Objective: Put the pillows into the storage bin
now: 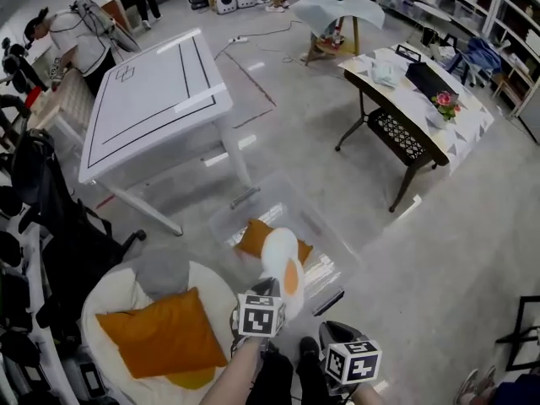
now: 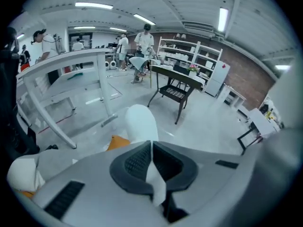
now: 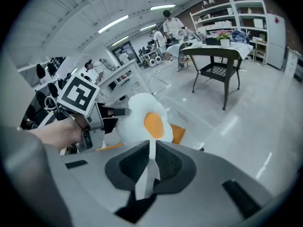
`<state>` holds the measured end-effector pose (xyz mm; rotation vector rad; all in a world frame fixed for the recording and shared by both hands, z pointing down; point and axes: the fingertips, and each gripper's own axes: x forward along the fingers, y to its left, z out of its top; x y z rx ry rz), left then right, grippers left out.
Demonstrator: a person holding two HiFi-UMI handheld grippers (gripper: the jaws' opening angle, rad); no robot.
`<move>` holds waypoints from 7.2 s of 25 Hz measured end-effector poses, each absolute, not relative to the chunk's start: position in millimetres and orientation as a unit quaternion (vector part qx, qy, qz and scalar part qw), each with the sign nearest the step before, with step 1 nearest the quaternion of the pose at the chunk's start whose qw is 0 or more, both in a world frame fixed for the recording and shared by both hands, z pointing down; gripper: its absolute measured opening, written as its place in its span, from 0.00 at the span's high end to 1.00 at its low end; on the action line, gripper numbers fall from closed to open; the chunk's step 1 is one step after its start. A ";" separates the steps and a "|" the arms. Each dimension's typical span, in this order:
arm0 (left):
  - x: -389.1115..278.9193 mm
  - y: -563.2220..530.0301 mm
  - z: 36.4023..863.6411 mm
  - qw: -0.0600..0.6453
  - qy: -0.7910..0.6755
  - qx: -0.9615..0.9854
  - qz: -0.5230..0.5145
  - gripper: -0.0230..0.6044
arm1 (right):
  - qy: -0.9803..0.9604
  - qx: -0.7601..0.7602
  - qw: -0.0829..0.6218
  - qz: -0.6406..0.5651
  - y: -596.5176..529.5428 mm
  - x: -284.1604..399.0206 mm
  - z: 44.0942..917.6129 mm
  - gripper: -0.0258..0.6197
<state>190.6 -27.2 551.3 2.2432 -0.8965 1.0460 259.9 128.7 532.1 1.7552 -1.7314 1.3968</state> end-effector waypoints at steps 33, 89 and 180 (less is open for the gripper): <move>44.8 -11.8 610.6 0.290 -0.481 0.733 0.384 0.78 | -0.673 0.501 0.231 0.492 94.2 197.8 577.5 0.90; -162.1 -139.5 909.5 0.224 -0.348 0.598 0.687 0.62 | -0.645 0.462 0.220 0.567 -49.2 16.5 808.1 0.91; 300.2 -92.8 336.4 -0.017 -0.320 0.869 0.377 0.89 | -0.652 0.595 0.158 0.443 96.0 261.6 460.3 0.91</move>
